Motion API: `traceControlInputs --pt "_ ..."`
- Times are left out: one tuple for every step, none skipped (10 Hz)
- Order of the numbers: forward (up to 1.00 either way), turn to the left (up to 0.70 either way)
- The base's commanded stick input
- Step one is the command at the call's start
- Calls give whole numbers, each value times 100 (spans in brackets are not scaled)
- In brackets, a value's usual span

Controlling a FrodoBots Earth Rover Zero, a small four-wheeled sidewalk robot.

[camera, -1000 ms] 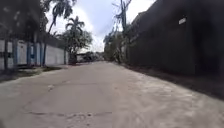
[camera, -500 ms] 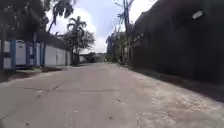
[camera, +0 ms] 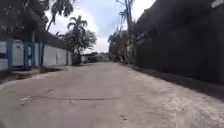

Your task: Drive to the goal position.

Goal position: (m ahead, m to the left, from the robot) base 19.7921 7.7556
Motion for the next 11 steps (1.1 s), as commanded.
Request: traceControlInputs --pt "100 -2" --pt "100 -2" --pt "100 -2" --pt "100 -4" --pt "100 -24" --pt "100 -39" --pt "100 -40" --pt "100 -40" --pt "100 -40" --pt "100 -22" --pt "100 -4"
